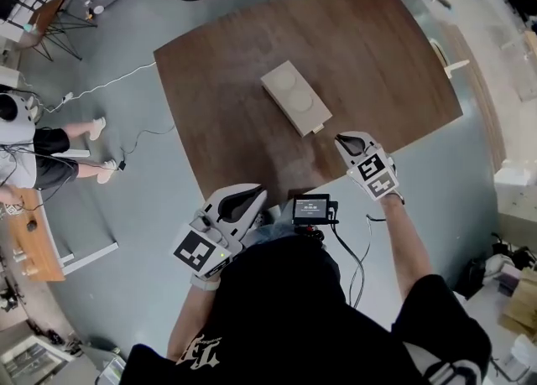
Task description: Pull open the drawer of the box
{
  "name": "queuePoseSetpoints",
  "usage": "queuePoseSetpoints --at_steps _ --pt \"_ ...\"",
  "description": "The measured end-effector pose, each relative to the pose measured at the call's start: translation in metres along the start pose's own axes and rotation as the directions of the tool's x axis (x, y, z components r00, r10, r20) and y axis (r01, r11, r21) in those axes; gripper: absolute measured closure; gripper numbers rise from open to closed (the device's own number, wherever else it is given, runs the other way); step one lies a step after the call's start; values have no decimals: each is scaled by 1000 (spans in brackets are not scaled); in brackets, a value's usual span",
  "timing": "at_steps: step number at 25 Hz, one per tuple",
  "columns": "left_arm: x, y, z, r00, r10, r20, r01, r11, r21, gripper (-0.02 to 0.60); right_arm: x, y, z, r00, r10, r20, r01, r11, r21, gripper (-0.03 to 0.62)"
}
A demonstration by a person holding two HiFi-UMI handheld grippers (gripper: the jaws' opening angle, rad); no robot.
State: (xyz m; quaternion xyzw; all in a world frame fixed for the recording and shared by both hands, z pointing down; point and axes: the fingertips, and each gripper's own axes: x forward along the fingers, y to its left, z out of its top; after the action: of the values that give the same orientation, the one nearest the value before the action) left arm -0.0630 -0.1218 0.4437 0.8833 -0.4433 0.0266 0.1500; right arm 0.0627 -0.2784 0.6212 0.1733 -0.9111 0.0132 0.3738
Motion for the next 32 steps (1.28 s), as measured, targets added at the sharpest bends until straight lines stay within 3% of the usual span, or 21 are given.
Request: queuePoseSetpoints --at_steps 5,16,24,32 --pt "-3 8 -8 999 38 -21 -38 999 -16 577 36 -7 -21 1000 -17 -13 18 997 77 579" --pt "-7 13 -1 993 116 -14 -117 993 -24 577 97 -8 -76 986 22 -166 11 982 191 532" --pt "-6 22 -8 984 176 -32 -177 984 -35 577 129 -15 -109 964 46 -260 32 956 290 430" --pt "2 32 -11 978 202 -47 -205 978 -51 577 154 -14 -113 954 40 -296 52 953 297 430"
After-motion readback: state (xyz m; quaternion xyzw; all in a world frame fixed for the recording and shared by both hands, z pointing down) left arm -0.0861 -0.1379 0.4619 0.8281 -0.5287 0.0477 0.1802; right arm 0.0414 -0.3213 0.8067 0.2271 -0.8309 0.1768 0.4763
